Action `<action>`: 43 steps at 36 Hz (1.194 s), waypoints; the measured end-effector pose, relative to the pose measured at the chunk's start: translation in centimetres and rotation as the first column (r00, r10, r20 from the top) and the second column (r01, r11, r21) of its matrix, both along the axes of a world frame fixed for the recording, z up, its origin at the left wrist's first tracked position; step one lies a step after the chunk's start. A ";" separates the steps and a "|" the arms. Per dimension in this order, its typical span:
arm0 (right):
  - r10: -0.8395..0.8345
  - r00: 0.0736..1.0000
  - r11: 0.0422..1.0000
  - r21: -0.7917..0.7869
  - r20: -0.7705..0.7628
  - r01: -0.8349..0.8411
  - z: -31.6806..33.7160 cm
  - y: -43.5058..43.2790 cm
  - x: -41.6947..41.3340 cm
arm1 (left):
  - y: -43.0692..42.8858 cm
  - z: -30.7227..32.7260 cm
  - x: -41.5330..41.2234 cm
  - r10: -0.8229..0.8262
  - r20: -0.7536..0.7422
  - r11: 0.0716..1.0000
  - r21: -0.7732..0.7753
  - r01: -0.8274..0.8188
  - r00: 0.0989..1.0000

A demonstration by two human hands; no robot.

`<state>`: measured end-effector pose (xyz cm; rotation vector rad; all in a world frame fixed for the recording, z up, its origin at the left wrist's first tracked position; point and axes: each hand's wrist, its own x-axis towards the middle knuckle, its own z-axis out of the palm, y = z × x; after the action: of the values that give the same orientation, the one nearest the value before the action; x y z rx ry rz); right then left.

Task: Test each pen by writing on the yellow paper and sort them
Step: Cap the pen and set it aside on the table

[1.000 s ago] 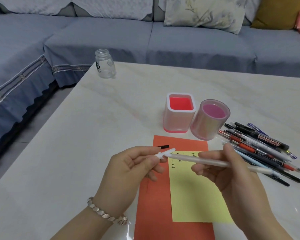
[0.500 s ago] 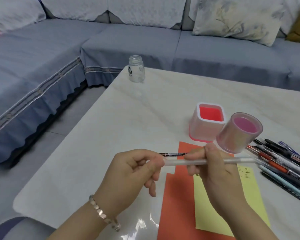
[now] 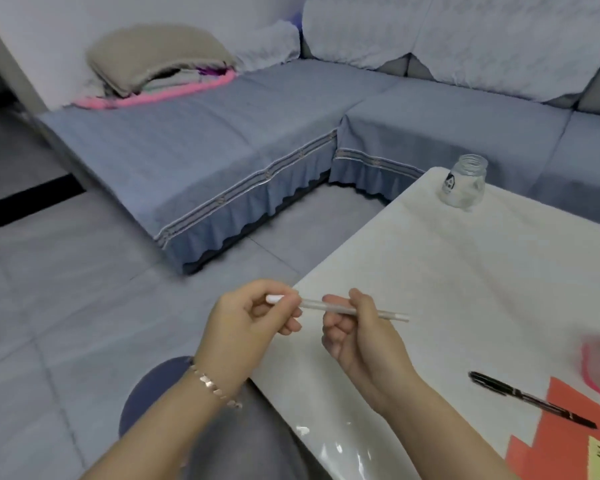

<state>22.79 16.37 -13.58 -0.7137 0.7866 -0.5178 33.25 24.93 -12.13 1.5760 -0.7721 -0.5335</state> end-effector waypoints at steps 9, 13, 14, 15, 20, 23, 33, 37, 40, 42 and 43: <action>0.423 0.774 0.763 -0.277 -0.471 -0.585 -3.8 1.2 6.3 | 9.1 -4.5 6.6 0.419 0.396 0.869 0.086 -0.488 0.817; 0.416 0.696 0.651 -0.343 -0.585 -0.677 -5.9 1.0 7.8 | 11.1 -9.2 10.7 0.256 0.480 0.807 0.373 -0.459 0.839; 0.410 0.675 0.620 -0.356 -0.613 -0.700 -6.3 1.0 8.0 | 11.3 -10.6 11.7 0.215 0.490 0.766 0.452 -0.457 0.845; 0.403 0.657 0.590 -0.368 -0.637 -0.719 -6.7 1.0 8.2 | 11.4 -11.9 12.6 0.174 0.495 0.725 0.521 -0.451 0.851; 0.367 0.617 0.522 -0.395 -0.696 -0.756 -7.9 1.1 7.4 | 10.9 -14.9 14.9 -0.111 0.428 0.489 0.809 -0.326 0.897; 0.361 0.594 0.488 -0.398 -0.719 -0.777 -8.1 0.7 6.1 | 9.0 -13.9 14.6 -0.120 0.434 0.507 0.800 -0.320 0.893; 0.218 0.612 0.588 -0.399 -0.760 -0.704 -7.4 -2.2 -5.1 | -1.9 -6.3 1.7 -0.357 0.476 0.834 0.550 0.045 0.804; 0.086 0.582 0.642 -0.402 -0.808 -0.653 -7.0 -3.4 -12.5 | -5.6 -5.8 -5.7 -0.600 0.398 0.743 0.598 0.300 0.693; -0.024 0.542 0.674 -0.414 -0.840 -0.612 -6.5 -3.9 -18.6 | -8.0 -6.0 -11.1 -0.756 0.330 0.610 0.669 0.425 0.565; -0.102 0.503 0.690 -0.425 -0.858 -0.586 -6.2 -4.0 -22.7 | -9.3 -6.1 -14.2 -0.825 0.317 0.534 0.708 0.463 0.467; -0.131 0.487 0.707 -0.426 -0.864 -0.565 -6.1 -4.1 -24.7 | -9.8 -6.2 -15.6 -0.847 0.320 0.509 0.720 0.471 0.425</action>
<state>-1.93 12.29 -19.65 -1.8618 1.4322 -0.1154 17.61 15.12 -18.31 1.9411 -2.0627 -0.8732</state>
